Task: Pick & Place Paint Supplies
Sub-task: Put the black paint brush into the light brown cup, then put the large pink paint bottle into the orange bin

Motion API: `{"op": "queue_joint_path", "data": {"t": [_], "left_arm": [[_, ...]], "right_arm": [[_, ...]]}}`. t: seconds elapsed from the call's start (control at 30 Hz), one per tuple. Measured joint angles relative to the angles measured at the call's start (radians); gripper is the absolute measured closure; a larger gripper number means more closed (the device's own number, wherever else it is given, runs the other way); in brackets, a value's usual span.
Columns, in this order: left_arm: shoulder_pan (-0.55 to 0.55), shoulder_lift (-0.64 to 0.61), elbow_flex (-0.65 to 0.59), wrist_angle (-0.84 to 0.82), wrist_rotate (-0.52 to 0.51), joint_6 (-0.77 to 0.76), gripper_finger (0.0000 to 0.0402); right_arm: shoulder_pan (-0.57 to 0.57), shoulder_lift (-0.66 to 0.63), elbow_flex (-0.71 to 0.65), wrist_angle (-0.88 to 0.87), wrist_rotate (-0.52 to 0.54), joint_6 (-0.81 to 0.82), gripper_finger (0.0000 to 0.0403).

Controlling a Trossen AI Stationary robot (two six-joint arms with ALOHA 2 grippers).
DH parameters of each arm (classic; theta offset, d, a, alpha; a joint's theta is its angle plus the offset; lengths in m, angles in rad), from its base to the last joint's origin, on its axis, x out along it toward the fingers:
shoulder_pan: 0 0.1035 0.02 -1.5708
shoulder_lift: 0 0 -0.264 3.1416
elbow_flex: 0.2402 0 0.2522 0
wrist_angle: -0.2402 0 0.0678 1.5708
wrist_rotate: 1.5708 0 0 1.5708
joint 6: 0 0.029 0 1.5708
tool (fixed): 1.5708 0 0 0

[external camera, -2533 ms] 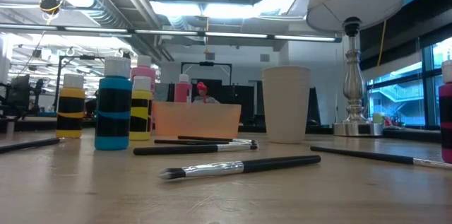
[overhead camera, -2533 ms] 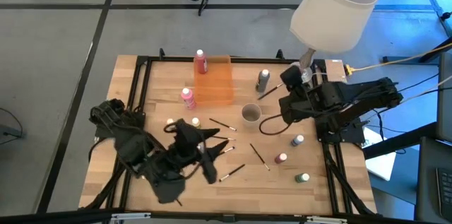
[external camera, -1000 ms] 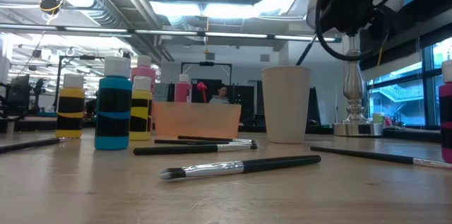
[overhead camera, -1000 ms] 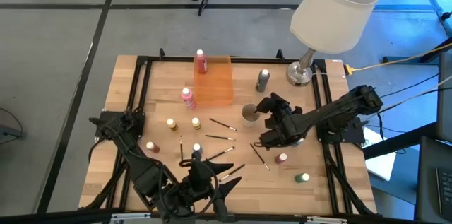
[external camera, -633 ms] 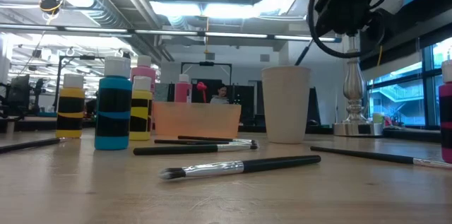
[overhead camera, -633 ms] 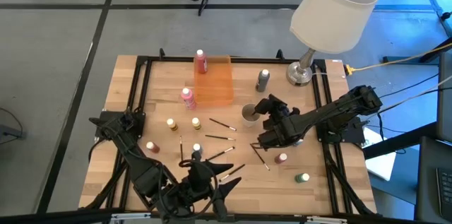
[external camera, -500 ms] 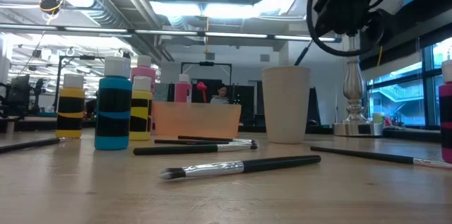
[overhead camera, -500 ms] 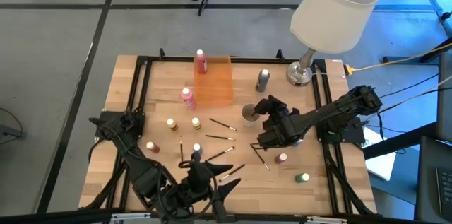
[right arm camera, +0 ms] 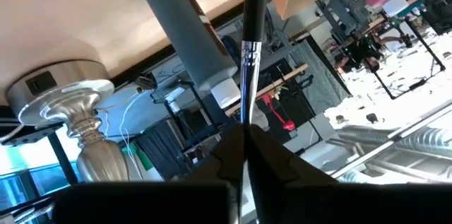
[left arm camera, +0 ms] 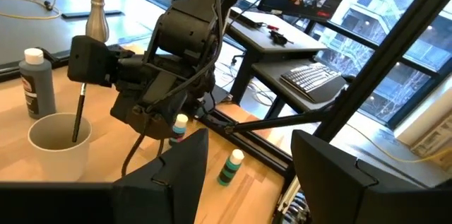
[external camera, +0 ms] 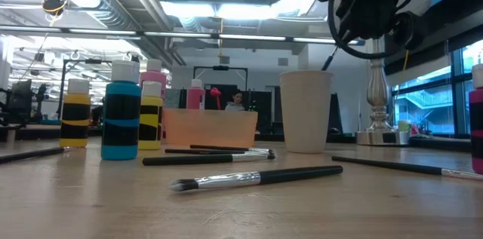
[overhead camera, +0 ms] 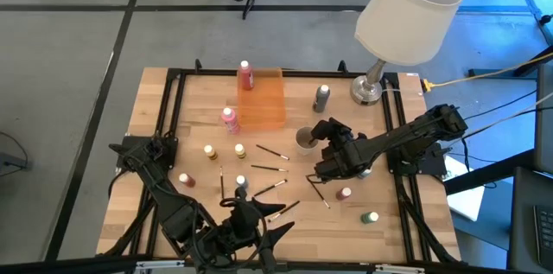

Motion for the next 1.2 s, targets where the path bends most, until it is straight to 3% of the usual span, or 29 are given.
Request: {"op": "queue_joint_path", "data": {"t": [0.47,0.67,0.97,1.2], "left_arm": [[0.000,0.000,0.000,-0.009,0.003,0.001,0.0201],[0.000,0.000,0.000,-0.009,0.028,0.000,0.0201],[0.000,0.000,0.000,-0.009,0.055,0.001,0.0201],[0.002,0.000,0.000,-0.006,0.057,-0.052,0.0201]], "right_arm": [[0.000,0.000,0.000,0.053,0.001,0.010,0.0280],[0.005,-0.019,0.002,0.057,0.133,0.086,0.0232],[0.072,-0.108,0.186,-0.248,0.099,0.370,0.0206],[0.177,-0.188,0.361,-0.255,0.113,0.542,0.0206]]}}
